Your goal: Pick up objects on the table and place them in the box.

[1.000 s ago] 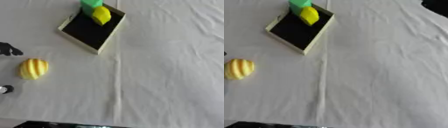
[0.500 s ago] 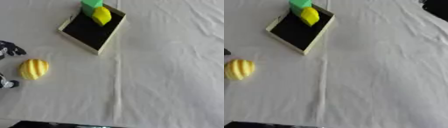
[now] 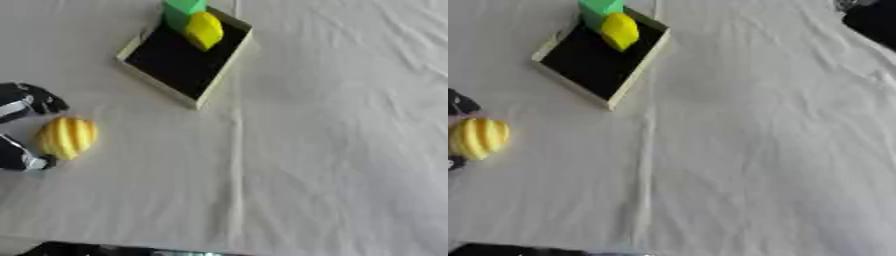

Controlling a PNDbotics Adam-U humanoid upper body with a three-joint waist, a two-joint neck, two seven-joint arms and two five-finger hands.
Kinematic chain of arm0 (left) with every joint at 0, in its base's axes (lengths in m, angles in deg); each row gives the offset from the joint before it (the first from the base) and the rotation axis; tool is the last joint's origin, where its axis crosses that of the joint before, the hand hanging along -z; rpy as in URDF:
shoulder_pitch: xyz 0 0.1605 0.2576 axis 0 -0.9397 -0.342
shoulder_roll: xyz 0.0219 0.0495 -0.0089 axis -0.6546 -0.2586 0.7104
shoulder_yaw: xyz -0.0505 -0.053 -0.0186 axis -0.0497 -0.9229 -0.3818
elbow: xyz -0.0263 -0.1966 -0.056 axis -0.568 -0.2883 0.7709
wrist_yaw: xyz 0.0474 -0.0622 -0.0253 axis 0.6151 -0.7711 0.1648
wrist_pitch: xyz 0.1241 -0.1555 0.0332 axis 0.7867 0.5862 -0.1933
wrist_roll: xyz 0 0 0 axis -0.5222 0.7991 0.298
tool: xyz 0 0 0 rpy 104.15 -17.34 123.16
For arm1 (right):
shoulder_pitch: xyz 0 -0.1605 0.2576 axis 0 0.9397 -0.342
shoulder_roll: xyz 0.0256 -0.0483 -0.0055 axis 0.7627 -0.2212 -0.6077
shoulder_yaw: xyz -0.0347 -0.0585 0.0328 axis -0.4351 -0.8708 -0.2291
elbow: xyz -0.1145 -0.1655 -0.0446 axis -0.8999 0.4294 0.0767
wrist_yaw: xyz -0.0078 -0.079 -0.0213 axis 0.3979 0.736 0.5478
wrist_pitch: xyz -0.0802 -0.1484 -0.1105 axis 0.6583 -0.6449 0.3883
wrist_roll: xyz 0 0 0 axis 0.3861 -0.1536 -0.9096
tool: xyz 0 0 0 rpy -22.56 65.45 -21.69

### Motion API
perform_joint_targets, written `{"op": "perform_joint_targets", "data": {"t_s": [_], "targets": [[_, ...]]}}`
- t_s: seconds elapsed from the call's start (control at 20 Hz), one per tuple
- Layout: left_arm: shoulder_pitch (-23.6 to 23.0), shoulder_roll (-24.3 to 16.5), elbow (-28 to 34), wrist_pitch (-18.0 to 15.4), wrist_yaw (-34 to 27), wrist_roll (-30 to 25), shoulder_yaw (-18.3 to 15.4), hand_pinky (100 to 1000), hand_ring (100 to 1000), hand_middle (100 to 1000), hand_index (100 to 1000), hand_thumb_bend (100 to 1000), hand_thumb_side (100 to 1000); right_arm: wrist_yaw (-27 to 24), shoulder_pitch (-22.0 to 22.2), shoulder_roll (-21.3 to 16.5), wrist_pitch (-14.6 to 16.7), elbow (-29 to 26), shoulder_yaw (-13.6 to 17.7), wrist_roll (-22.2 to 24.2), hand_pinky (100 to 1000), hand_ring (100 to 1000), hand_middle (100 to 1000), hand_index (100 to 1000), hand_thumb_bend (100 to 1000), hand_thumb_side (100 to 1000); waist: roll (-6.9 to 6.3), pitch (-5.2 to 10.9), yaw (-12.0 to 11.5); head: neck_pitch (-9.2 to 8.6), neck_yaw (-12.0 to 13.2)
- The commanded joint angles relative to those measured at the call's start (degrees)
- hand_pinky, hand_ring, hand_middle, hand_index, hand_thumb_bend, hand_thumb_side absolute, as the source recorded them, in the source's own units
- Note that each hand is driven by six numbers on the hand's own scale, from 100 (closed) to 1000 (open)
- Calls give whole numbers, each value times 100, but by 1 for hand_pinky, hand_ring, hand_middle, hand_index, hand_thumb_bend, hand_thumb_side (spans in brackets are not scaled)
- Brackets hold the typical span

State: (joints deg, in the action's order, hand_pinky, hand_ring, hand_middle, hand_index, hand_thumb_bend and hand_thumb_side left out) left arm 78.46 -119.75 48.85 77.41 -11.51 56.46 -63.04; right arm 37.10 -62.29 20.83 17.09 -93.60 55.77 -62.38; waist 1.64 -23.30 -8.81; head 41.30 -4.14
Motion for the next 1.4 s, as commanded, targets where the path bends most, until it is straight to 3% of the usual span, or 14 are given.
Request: {"op": "perform_joint_targets", "data": {"t_s": [0.05, 0.2, 0.3, 0.55, 0.85, 1.1, 1.4], "targets": [[140, -65, -83, 32, 64, 40, 3, 756, 711, 632, 719, 474, 100, -65, -25, -86, -31, -95, 21, 19, 891, 767, 749, 878, 100, 469, -26, 112, 6, -42, 19], [244, -5, -242, 47, 276, 185, 60, 660, 593, 492, 485, 380, 100, -93, -26, -72, -26, -95, 15, 29, 891, 766, 749, 880, 100, 480, -29, 119, 10, -30, 24], [272, 30, -243, 4, 363, 313, 55, 635, 580, 473, 423, 390, 100, -107, -17, -65, -22, -95, 21, 25, 891, 765, 748, 879, 100, 478, -27, 122, 12, -21, 24], [331, -22, 280, -232, 323, 675, -236, 639, 578, 468, 420, 333, 100, -115, 22, -84, 0, -95, 62, -16, 890, 765, 747, 877, 100, 463, -26, 139, -9, 18, 5], [928, 73, 1101, -497, -13, 808, -401, 641, 575, 501, 439, 266, 100, -116, -2, -124, 81, -95, 72, -2, 892, 767, 748, 877, 100, 444, -45, 206, -69, 66, -59], [1608, 570, 1366, -326, -221, 531, -321, 642, 572, 503, 447, 208, 100, -128, -49, -129, 105, -95, 63, 33, 894, 768, 747, 876, 100, 420, -32, 264, -51, 123, -52], [2462, 1416, 826, -377, -271, 87, -57, 645, 576, 512, 471, 168, 100, -175, -231, -96, 161, -95, 11, 116, 895, 768, 747, 876, 100, 397, -19, 303, 47, 165, 35]]}}
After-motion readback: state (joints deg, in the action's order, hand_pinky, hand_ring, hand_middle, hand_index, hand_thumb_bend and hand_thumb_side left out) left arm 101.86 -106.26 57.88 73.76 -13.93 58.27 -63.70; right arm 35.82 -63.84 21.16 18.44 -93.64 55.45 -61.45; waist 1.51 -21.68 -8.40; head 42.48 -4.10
